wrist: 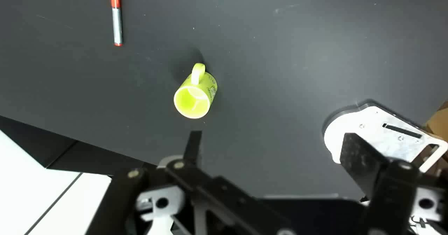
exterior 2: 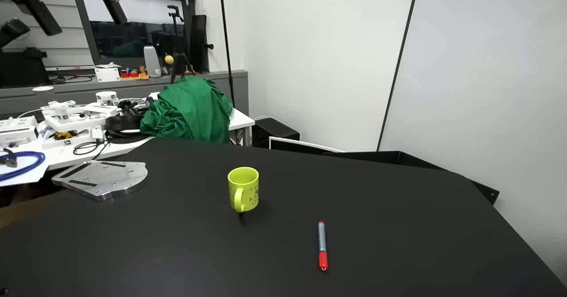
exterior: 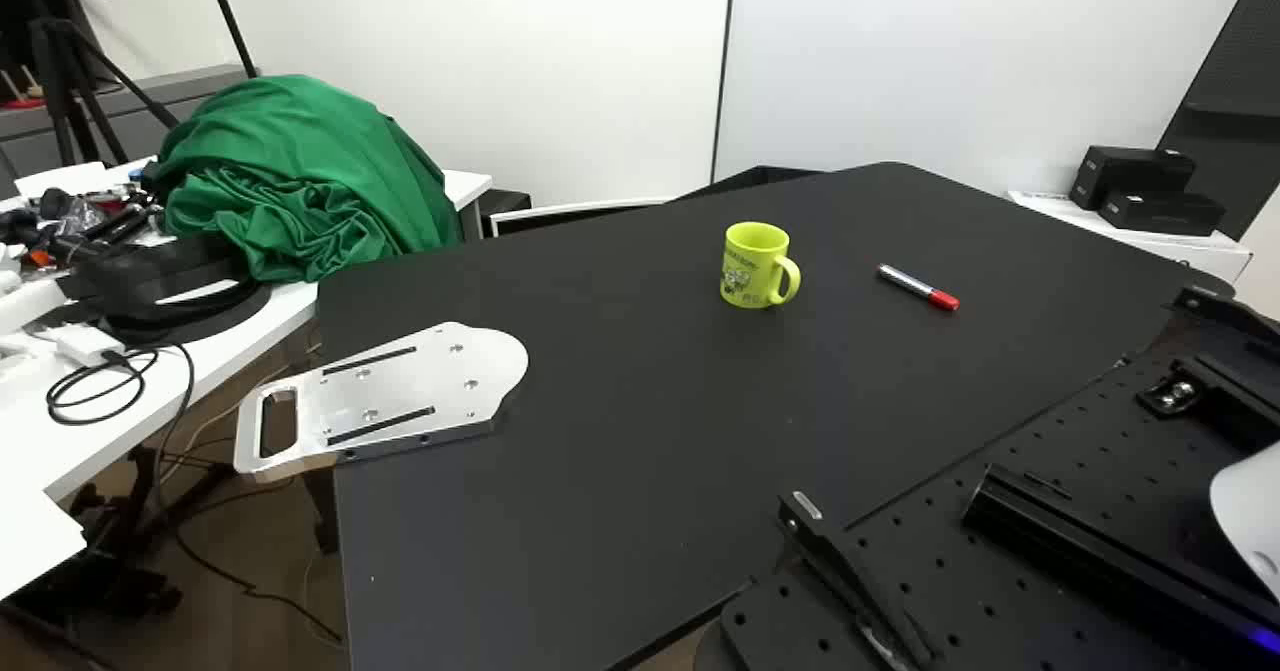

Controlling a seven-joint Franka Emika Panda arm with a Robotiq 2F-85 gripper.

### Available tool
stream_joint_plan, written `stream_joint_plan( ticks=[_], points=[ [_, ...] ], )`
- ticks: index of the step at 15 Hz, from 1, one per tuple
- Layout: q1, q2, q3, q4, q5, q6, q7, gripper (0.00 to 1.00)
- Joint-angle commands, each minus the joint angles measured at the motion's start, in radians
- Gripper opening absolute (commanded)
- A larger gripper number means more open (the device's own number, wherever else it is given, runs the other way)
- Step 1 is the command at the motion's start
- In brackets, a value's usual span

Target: Put the marker in the mug

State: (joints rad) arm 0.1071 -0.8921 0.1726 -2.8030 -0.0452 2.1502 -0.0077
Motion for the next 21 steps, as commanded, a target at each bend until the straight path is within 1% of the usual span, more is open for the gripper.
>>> stream_joint_plan(
  ticks=[1, 10, 11, 13, 15, 18, 19, 21],
  points=[
    [0.012, 0.003, -0.011, 0.002, -0.012, -0.005, 0.009, 1.0],
    [0.012, 0.011, -0.011, 0.002, -0.012, -0.005, 0.009, 1.0],
    [0.0, 0.016, -0.018, 0.003, -0.023, 0.012, 0.004, 1.0],
    [-0.024, 0.035, -0.067, 0.009, -0.039, 0.038, -0.035, 1.0],
    [-0.065, 0.085, -0.141, 0.024, -0.065, 0.07, -0.091, 1.0],
    [-0.126, 0.218, -0.253, 0.076, -0.098, 0.139, -0.189, 1.0],
    [-0.155, 0.219, -0.311, 0.091, -0.114, 0.128, -0.255, 1.0],
    [-0.183, 0.338, -0.378, 0.156, -0.133, 0.168, -0.339, 1.0]
  ],
)
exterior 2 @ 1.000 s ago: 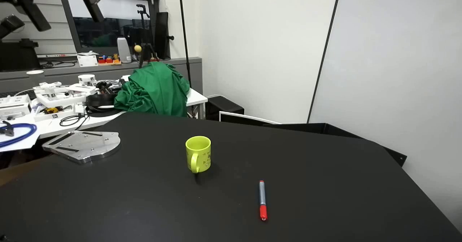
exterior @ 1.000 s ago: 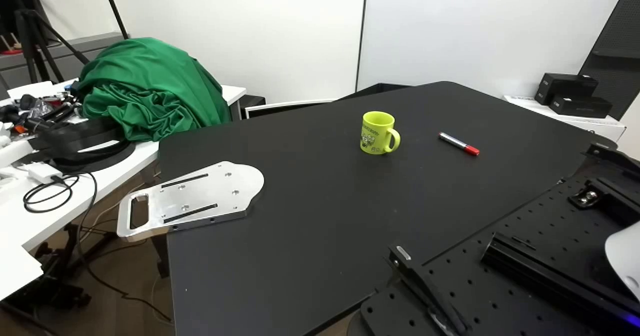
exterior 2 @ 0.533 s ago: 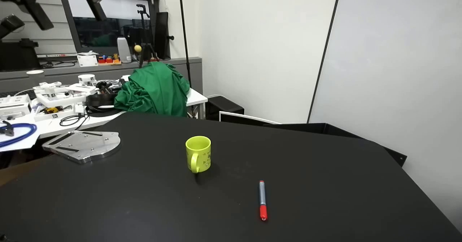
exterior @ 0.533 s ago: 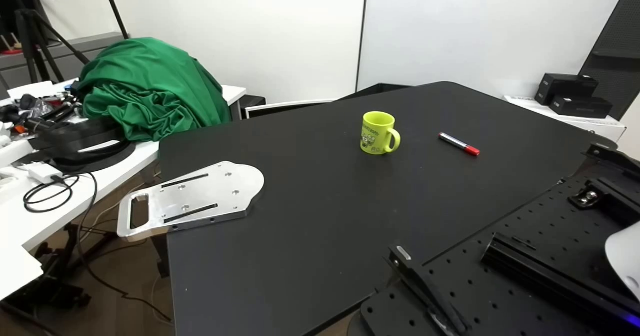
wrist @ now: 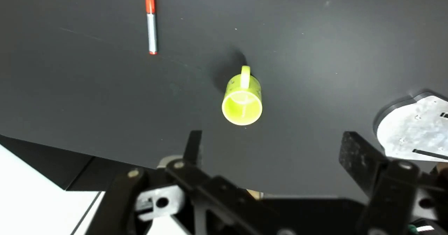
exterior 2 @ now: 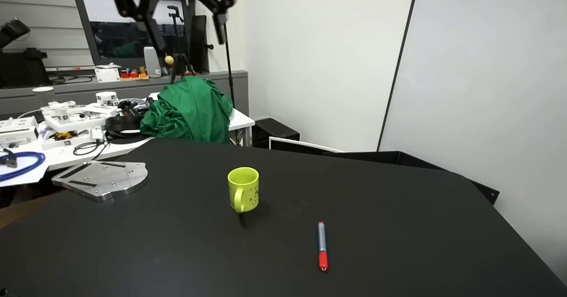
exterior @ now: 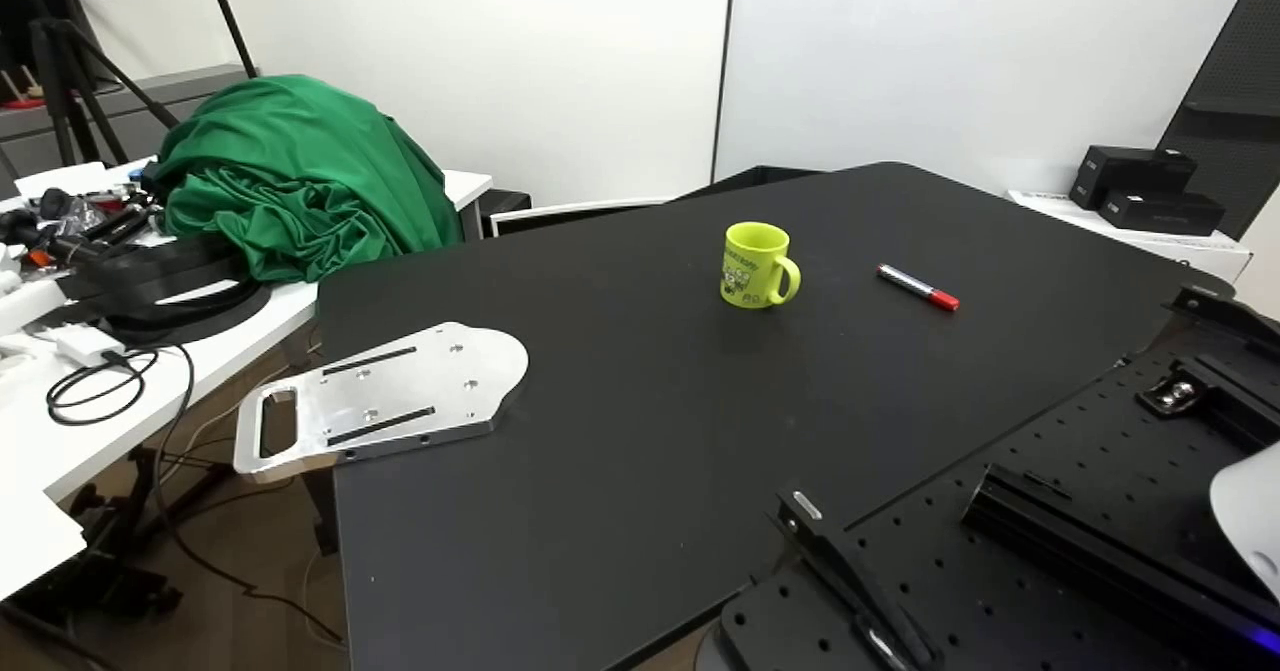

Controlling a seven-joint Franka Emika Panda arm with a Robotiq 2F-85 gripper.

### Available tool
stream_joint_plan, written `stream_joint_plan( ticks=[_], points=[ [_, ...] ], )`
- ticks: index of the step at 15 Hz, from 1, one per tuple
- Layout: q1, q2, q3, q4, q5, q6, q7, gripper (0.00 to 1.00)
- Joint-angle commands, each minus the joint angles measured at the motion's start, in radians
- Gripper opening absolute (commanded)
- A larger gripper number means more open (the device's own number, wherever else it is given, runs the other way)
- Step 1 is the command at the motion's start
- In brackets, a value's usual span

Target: Put the marker in the mug

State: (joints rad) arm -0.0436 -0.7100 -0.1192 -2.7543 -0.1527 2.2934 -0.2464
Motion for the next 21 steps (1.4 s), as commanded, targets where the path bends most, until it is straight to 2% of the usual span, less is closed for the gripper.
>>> stream_joint_plan(
  ticks=[1, 4, 6, 8, 11, 14, 17, 21],
  points=[
    [-0.042, 0.214, -0.113, 0.146, -0.031, 0.04, -0.136, 1.0],
    [-0.045, 0.378, -0.184, 0.265, -0.001, 0.064, -0.238, 1.0],
    [-0.021, 0.491, -0.24, 0.35, 0.07, 0.071, -0.356, 1.0],
    [-0.026, 0.612, -0.256, 0.448, 0.142, 0.06, -0.463, 1.0],
    [-0.079, 0.787, -0.23, 0.583, 0.239, 0.046, -0.551, 1.0],
    [-0.13, 0.952, -0.163, 0.665, 0.29, 0.074, -0.531, 1.0],
    [-0.189, 1.074, -0.099, 0.696, 0.324, 0.14, -0.504, 1.0],
    [-0.243, 1.206, -0.059, 0.69, 0.295, 0.298, -0.414, 1.0]
  ],
)
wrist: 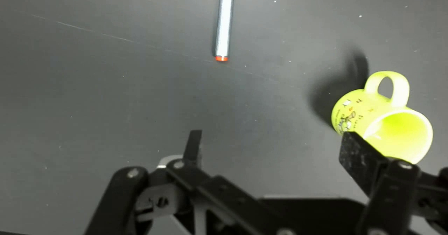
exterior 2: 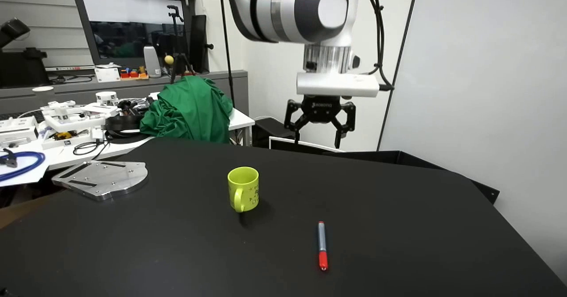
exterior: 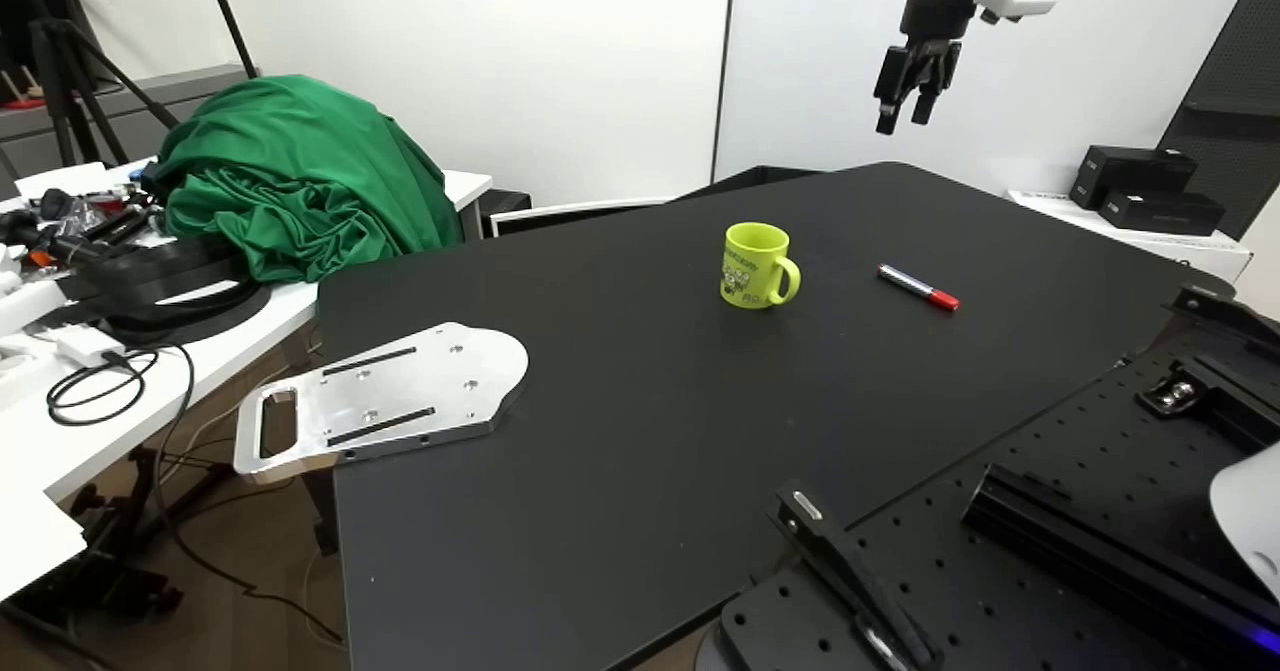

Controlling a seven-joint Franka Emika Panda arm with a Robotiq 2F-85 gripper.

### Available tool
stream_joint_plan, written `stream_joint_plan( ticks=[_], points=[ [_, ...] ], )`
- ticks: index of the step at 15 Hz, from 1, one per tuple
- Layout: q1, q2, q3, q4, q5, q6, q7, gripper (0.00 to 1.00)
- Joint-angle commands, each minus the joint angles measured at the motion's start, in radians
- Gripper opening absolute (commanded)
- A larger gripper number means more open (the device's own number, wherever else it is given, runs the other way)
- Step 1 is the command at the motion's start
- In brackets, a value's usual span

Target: Put the marker in the mug

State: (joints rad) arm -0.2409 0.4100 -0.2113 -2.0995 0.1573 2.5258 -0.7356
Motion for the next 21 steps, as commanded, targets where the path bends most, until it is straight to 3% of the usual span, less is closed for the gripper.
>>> stream_joint_plan(
  ticks=[1, 8, 14, 21],
  points=[
    [-0.054, 0.116, 0.035, 0.035, -0.031, 0.094, 0.098, 1.0],
    [-0.117, 0.298, 0.047, 0.045, -0.101, 0.217, 0.249, 1.0],
    [-0.197, 0.393, 0.117, 0.069, -0.125, 0.259, 0.24, 1.0],
    [-0.219, 0.458, 0.142, 0.09, -0.17, 0.35, 0.24, 1.0]
  ],
)
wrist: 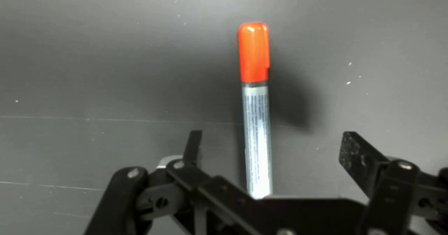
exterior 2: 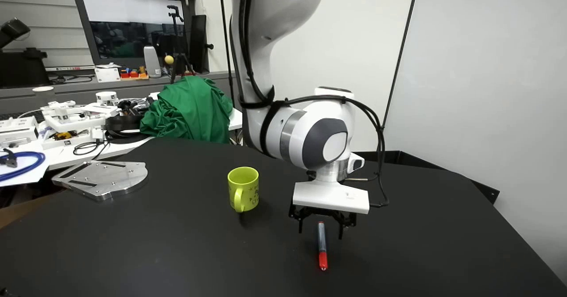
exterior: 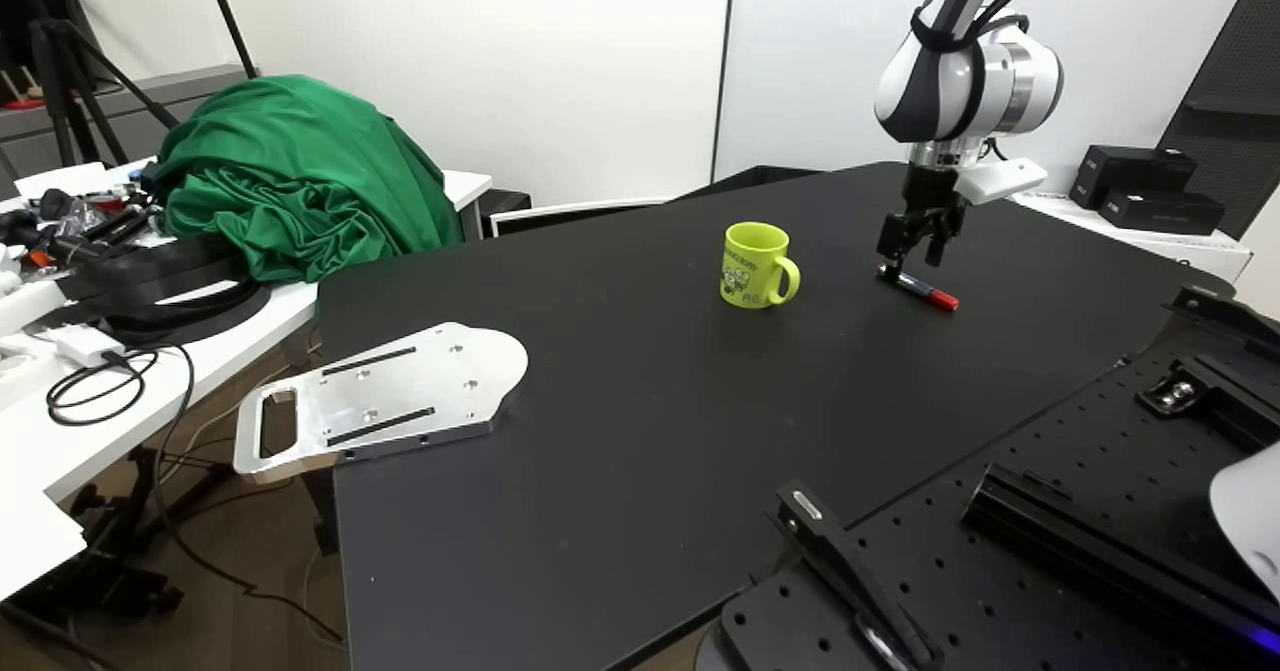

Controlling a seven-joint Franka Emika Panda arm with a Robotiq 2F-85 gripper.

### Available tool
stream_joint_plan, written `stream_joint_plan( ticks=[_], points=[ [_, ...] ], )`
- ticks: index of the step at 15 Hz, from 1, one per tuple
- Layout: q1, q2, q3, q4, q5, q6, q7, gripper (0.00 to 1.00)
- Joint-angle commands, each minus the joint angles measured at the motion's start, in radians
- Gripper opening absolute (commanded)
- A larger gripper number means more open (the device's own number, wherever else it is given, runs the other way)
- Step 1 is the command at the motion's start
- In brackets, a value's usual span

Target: Put the marker in the mug

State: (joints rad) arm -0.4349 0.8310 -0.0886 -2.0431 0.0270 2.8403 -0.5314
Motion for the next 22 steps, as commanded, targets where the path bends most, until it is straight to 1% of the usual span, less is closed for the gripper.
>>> stream_joint_plan(
  ticks=[1, 4, 5, 6, 7, 9, 11, 14, 16, 17, 18, 22],
  points=[
    [-0.03, 0.046, 0.023, 0.037, -0.047, 0.047, 0.035, 1.0],
    [-0.034, 0.071, 0.024, 0.047, -0.058, 0.067, 0.043, 1.0],
    [-0.036, 0.077, 0.025, 0.048, -0.061, 0.074, 0.046, 0.75],
    [-0.04, 0.083, 0.027, 0.051, -0.063, 0.073, 0.045, 0.73],
    [-0.042, 0.09, 0.028, 0.054, -0.063, 0.073, 0.047, 0.67],
    [-0.044, 0.096, 0.03, 0.058, -0.062, 0.073, 0.05, 0.52],
    [-0.045, 0.093, 0.028, 0.063, -0.06, 0.07, 0.056, 0.4],
    [-0.049, 0.087, 0.028, 0.072, -0.055, 0.053, 0.069, 0.18],
    [-0.045, 0.082, 0.022, 0.076, -0.052, 0.039, 0.084, 0.05],
    [-0.04, 0.078, 0.015, 0.079, -0.051, 0.024, 0.095, 0.03],
    [-0.035, 0.074, 0.008, 0.081, -0.05, 0.011, 0.107, 0.06],
    [-0.008, 0.036, -0.024, 0.088, -0.045, -0.083, 0.159, 0.06]
  ],
)
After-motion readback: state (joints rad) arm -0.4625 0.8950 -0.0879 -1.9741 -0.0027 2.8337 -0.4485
